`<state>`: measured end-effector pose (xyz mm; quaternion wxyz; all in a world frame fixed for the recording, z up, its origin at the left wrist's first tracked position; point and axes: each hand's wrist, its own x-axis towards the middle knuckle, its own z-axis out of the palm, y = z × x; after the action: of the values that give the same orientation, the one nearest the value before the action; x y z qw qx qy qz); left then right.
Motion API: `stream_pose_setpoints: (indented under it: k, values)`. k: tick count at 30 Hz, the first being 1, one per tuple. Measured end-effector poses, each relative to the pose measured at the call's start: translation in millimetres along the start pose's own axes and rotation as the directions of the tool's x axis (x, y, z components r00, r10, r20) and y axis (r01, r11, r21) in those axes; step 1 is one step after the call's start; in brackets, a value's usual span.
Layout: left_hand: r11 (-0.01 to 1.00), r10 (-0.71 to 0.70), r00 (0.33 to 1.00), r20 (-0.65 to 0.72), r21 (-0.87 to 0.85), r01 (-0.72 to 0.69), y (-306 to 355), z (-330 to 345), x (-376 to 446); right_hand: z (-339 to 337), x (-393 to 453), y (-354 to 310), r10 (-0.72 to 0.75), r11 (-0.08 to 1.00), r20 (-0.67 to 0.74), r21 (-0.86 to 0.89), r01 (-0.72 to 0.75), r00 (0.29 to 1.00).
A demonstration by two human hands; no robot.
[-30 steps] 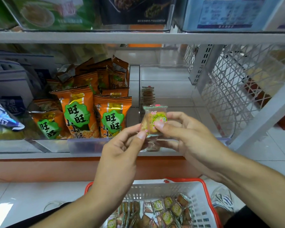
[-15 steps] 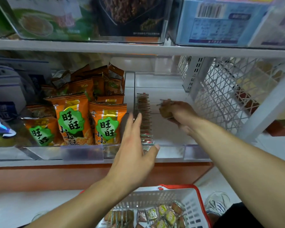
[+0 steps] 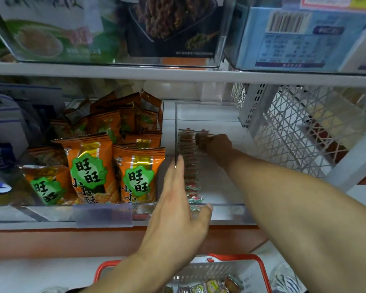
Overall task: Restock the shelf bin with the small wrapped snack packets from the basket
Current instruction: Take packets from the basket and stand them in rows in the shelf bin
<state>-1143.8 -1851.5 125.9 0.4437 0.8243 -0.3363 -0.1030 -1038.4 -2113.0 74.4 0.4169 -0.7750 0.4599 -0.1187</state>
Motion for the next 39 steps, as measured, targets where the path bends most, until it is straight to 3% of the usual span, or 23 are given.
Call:
stream_pose_setpoints:
  k: [7,17,22,32,35,37,39]
  values:
    - [1.000,0.017,1.000,-0.007,-0.012,-0.017,-3.2,0.7,-1.2,6.9,8.0,-4.4,-0.077,0.997,0.024,-0.009,0.077,0.997]
    - [0.998,-0.019,0.999,0.035,-0.056,0.021,0.5,0.3,-9.4,-13.1,6.0,-3.4,-0.129,0.939,0.155,-0.298,0.171,0.979]
    - [0.997,-0.032,0.998,0.047,-0.068,0.035,0.2,-1.8,-14.3,-16.2,0.2,-9.1,-0.171,0.900,0.106,-0.388,0.199,0.980]
    - [0.997,-0.028,0.994,0.110,-0.062,0.035,10.2,-12.2,-27.7,-33.5,-15.7,-17.2,-0.196,0.895,0.066,-0.396,0.206,0.978]
    - [1.000,-0.003,0.996,0.088,0.000,0.003,15.8,-15.5,-37.9,-55.2,-51.2,-39.6,-0.343,0.900,-0.022,-0.295,0.322,0.939]
    - [0.993,0.107,0.994,-0.024,0.061,-0.105,21.7,-18.9,-47.8,-63.6,-93.2,-57.6,-0.450,0.890,-0.156,0.007,0.457,0.879]
    - [0.965,0.245,0.953,-0.179,-0.045,-0.257,26.0,-22.3,-60.9,-69.7,-148.9,-62.4,-0.533,0.673,-0.410,0.325,0.664,0.740]
